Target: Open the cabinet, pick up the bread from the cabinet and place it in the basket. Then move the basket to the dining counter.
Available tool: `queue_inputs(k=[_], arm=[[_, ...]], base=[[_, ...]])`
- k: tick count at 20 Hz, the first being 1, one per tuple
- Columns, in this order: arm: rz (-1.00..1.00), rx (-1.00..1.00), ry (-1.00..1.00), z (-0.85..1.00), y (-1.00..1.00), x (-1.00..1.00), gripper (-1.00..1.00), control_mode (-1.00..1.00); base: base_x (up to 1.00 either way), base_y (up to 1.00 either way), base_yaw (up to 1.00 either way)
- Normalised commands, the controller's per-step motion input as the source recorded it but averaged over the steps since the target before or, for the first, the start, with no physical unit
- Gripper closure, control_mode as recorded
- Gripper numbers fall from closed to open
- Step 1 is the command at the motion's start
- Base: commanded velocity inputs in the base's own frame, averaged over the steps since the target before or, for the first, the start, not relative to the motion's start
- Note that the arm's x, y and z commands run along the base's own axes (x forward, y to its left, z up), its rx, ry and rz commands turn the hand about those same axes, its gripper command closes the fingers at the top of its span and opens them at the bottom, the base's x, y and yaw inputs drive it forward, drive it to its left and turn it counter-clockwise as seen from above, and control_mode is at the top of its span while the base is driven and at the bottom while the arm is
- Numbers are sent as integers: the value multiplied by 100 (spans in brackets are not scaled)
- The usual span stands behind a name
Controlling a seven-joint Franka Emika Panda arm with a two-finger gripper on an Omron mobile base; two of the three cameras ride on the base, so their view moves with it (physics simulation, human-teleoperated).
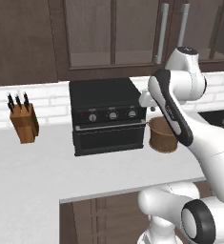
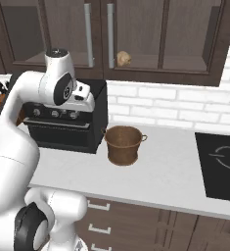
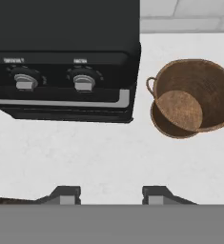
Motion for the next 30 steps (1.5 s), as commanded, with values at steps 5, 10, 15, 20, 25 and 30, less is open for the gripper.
queue_inputs(k=[5,10,15,20,25,30], arm=[[0,0,0,-2,0,-22,-100,-100],[-2,0,-40,23,10,-19,-100,-100],[-11,0,-56,76,0,0,-100,-100],[-14,0,-40,87,-17,6,-100,-100],[-14,2,-14,97,-24,11,-100,-100],[-6,17,0,70,-15,5,-100,-100]], base=[[0,0,0],[0,0,0],[0,0,0],[0,0,0],[0,0,0],[0,0,0]])
